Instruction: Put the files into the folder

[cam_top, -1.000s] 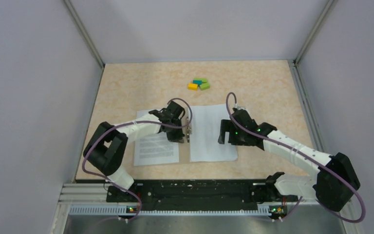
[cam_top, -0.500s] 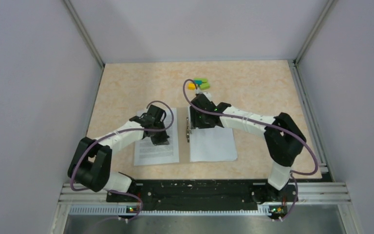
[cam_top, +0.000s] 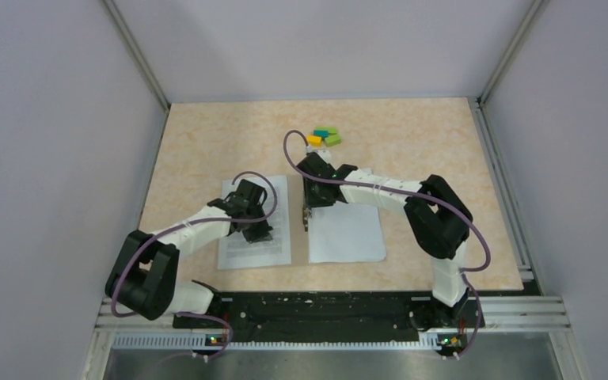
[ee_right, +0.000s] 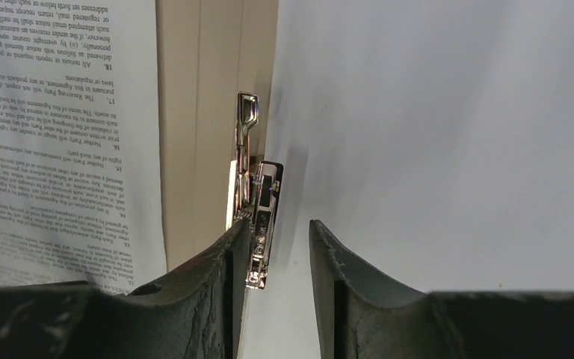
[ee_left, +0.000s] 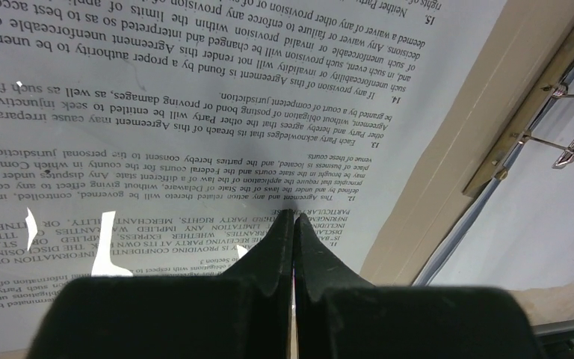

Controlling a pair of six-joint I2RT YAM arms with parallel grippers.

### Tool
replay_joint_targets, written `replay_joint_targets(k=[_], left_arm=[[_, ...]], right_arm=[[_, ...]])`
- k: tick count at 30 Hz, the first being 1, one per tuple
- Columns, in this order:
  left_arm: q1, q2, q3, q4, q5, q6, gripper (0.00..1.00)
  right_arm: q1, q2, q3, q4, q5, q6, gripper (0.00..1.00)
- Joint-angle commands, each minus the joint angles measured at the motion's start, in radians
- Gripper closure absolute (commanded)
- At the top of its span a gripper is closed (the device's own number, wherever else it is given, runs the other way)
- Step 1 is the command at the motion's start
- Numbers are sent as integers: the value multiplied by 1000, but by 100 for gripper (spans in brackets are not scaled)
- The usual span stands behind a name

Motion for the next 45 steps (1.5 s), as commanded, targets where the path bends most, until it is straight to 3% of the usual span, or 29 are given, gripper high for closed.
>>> replay_joint_targets(k=[1,7,18,29,40,45], left_arm=[[-2,-4,-20,47,-20,-24,100],[-4,15,-28,62,-15,-37,100],[-74,52,-29,97,-17,-106,100],[-179,93,-10,118,-41,-187,100],[-188,75,57,60,-81,-169,100],[-188,62,117,16,-89,-129,100]], right_arm=[[20,15,34,10,16,6,67],[23,14,13,15,7,13,84],[28,-31,-78,41,-12,16,95],[28,-99,-194,53,-1,21,99],[28,-110,-227,77,-4,9,99],[29,-134,-219,76,5,2,89]])
